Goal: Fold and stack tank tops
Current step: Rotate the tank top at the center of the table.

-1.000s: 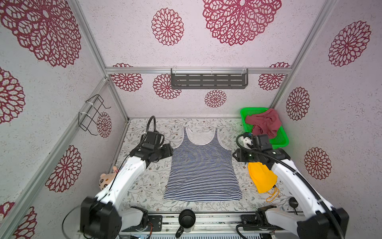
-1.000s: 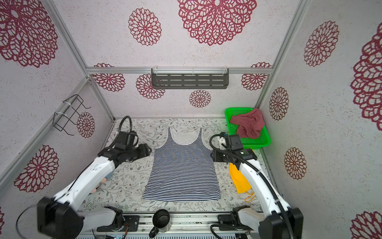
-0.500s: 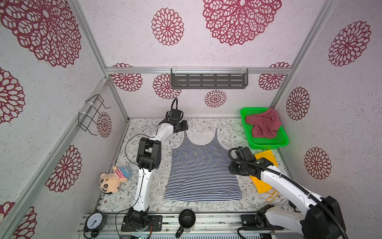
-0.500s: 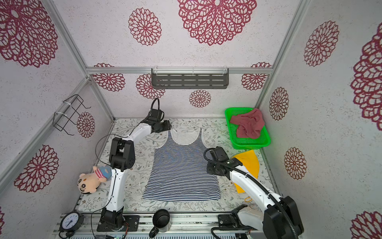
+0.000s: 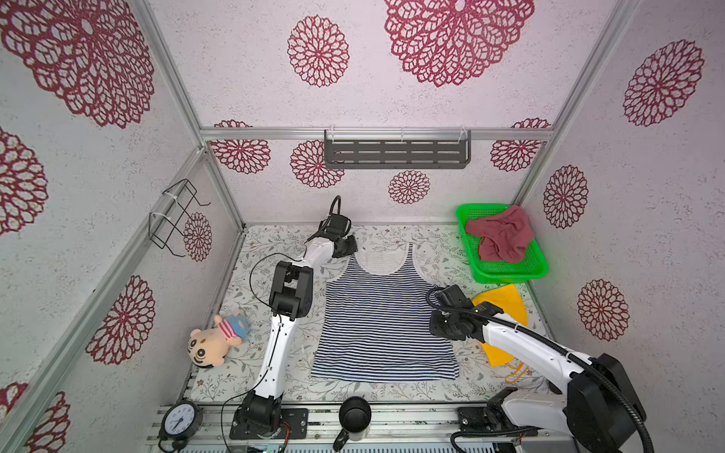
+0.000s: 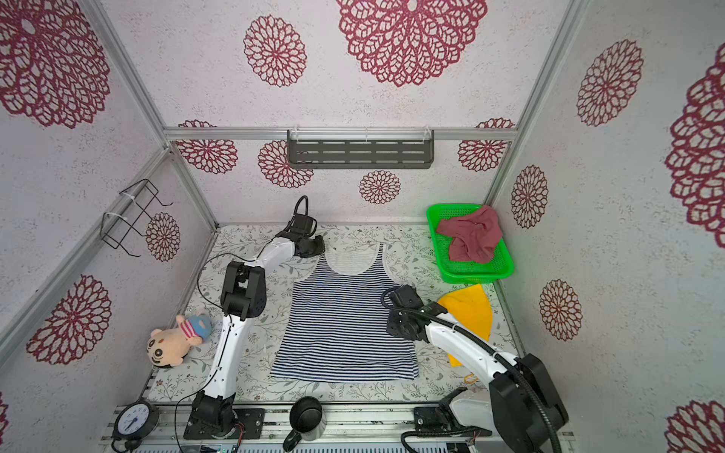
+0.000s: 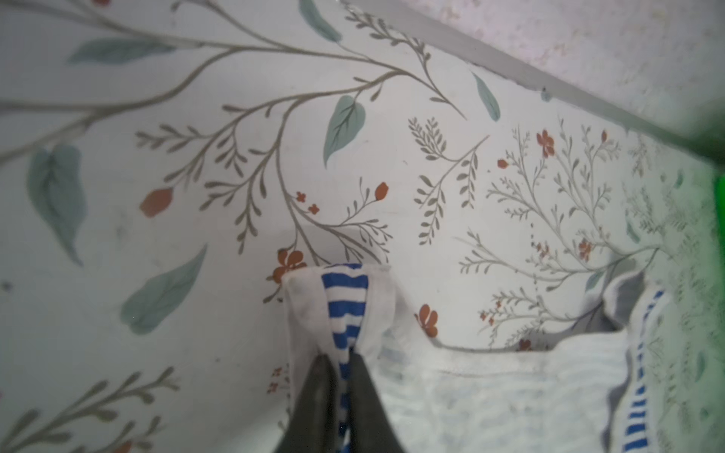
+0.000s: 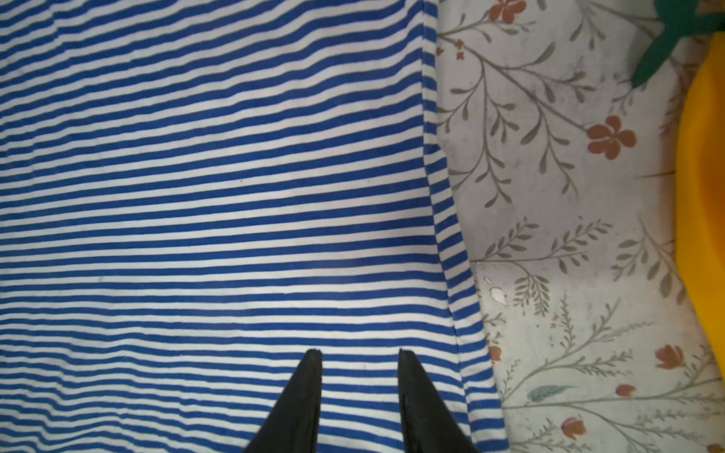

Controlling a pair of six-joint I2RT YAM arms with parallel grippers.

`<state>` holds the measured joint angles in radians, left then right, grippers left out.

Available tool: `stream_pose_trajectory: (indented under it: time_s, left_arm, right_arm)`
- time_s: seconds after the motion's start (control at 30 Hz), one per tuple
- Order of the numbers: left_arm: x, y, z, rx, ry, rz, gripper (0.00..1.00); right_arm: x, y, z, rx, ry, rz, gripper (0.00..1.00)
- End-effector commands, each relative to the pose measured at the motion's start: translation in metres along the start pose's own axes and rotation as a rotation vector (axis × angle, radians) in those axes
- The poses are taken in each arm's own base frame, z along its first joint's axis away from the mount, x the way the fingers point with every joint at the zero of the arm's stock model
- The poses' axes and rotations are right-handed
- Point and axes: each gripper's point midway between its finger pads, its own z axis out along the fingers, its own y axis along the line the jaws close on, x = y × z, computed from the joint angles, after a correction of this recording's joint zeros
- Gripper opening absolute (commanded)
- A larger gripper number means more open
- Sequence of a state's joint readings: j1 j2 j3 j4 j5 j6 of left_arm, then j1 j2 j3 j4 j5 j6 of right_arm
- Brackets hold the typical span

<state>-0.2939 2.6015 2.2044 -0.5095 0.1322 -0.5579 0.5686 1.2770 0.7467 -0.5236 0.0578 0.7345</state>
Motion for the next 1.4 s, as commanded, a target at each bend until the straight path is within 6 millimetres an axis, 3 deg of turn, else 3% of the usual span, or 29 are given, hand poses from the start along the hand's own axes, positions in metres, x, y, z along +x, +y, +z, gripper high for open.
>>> stream_pose_trajectory:
  time_s: [0.0, 0.17, 0.33, 0.57, 0.67, 0.73, 0.8, 0.9, 0.97, 1.0, 1.1, 1.2, 1.37]
  left_arm:
    - [-0.016, 0.009, 0.001, 0.003, -0.042, -0.073, 0.00]
    - [-0.033, 0.038, -0.007, -0.034, -0.083, -0.153, 0.00]
    - [-0.033, 0.067, -0.015, -0.090, -0.094, -0.191, 0.00]
    - [-0.017, 0.123, -0.042, -0.157, -0.130, -0.328, 0.00]
    - [-0.004, 0.140, -0.057, -0.155, -0.149, -0.386, 0.00]
    - [0.003, 0.143, -0.062, -0.155, -0.153, -0.394, 0.00]
    - [0.007, 0.143, -0.065, -0.157, -0.146, -0.404, 0.00]
    - [0.007, 0.145, -0.074, -0.168, -0.167, -0.423, 0.00]
    - [0.008, 0.152, -0.081, -0.192, -0.191, -0.438, 0.00]
    - [0.008, 0.155, -0.084, -0.195, -0.200, -0.446, 0.00]
    - [0.010, 0.164, -0.088, -0.204, -0.208, -0.462, 0.00]
    - [0.008, 0.165, -0.092, -0.198, -0.209, -0.465, 0.00]
    - [0.006, 0.170, -0.105, -0.212, -0.224, -0.453, 0.00]
  right_arm:
    - [-0.011, -0.001, 0.012, 0.036, -0.038, 0.013, 0.32]
    - [-0.024, -0.008, 0.042, 0.135, -0.022, -0.030, 0.22]
    - [-0.054, 0.001, 0.057, 0.156, -0.037, -0.063, 0.10]
    - [-0.108, -0.004, 0.098, 0.168, -0.026, -0.083, 0.06]
    - [-0.151, 0.012, 0.108, 0.141, -0.075, -0.135, 0.06]
    - [-0.184, 0.026, 0.103, 0.139, -0.124, -0.183, 0.07]
    - [-0.216, 0.041, 0.079, 0.131, -0.205, -0.209, 0.07]
    - [-0.237, 0.051, 0.035, 0.122, -0.275, -0.230, 0.14]
    - [-0.223, 0.052, 0.012, 0.107, -0.262, -0.236, 0.22]
    - [-0.203, 0.051, 0.009, 0.101, -0.228, -0.234, 0.26]
    - [-0.133, 0.050, 0.019, 0.089, -0.107, -0.244, 0.27]
    - [-0.079, 0.042, 0.033, 0.098, -0.020, -0.234, 0.21]
    - [-0.047, 0.026, 0.045, 0.107, 0.018, -0.184, 0.13]
